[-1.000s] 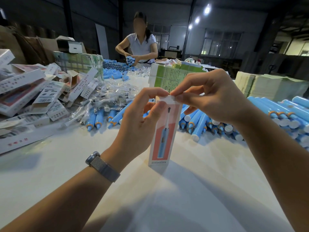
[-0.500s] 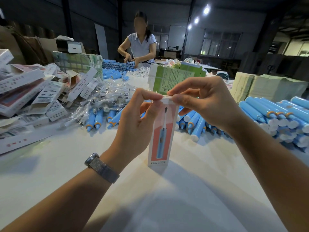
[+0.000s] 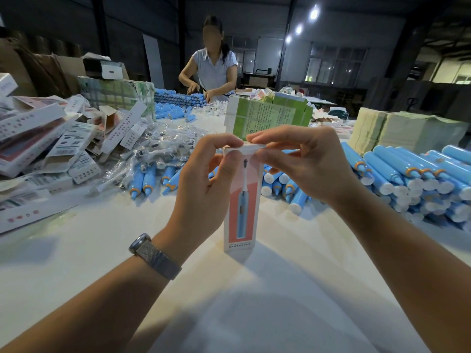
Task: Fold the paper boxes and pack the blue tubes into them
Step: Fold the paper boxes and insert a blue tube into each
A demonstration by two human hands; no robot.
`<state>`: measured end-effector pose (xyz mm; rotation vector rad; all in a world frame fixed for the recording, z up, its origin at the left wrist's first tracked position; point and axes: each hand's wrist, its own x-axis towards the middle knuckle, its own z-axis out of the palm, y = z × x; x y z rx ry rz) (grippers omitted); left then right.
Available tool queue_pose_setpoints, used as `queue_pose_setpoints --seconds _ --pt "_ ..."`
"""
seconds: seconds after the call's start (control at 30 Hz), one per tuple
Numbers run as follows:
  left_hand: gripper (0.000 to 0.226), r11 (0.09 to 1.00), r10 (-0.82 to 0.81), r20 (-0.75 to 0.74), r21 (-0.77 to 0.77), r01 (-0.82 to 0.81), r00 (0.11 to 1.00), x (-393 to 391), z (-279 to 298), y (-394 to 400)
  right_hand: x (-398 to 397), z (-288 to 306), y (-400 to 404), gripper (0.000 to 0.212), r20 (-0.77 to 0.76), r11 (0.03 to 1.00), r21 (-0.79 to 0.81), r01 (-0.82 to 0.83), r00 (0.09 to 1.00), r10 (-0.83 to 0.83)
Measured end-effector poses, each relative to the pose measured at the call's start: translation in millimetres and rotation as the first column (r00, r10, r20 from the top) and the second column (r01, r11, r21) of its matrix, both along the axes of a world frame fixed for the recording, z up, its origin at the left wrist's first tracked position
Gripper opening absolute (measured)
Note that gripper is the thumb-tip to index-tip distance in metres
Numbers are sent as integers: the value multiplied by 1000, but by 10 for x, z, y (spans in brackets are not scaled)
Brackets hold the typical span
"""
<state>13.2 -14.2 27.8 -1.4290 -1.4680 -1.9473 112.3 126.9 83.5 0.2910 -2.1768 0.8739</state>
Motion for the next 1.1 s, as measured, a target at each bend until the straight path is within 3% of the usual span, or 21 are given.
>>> queue_pose_setpoints --seconds 0.2,0.4,0.57,0.7,0.8,0.93,1.0,1.1 --pt "19 1000 2 -20 -9 -2 1000 -8 12 16 0 38 45 13 -36 979 201 22 999 -15" --pt "8 1000 -10 10 -13 10 1000 -22 -21 9 -39 -78 21 20 -30 1000 -23 8 999 -9" --pt "5 999 32 -13 -8 -32 999 -66 -23 12 -86 -78 25 13 -68 996 92 -1 998 8" --pt "13 996 86 -47 -21 -87 995 -71 -66 26 -133 -175 23 12 -179 973 127 194 969 -169" --pt "22 988 140 -117 -44 -146 983 -71 -85 28 -163 -251 20 29 -112 952 119 281 957 -268" --pt "30 989 139 -85 -27 -142 987 -121 -91 11 -206 -424 -75 85 98 972 137 191 974 -205" --pt "31 993 111 -62 -27 -113 992 -120 -88 1 -223 -492 -147 91 91 973 112 199 973 -210" --pt "37 995 79 -47 -65 -82 996 -119 -127 11 -177 -382 -180 83 64 968 23 251 966 -252"
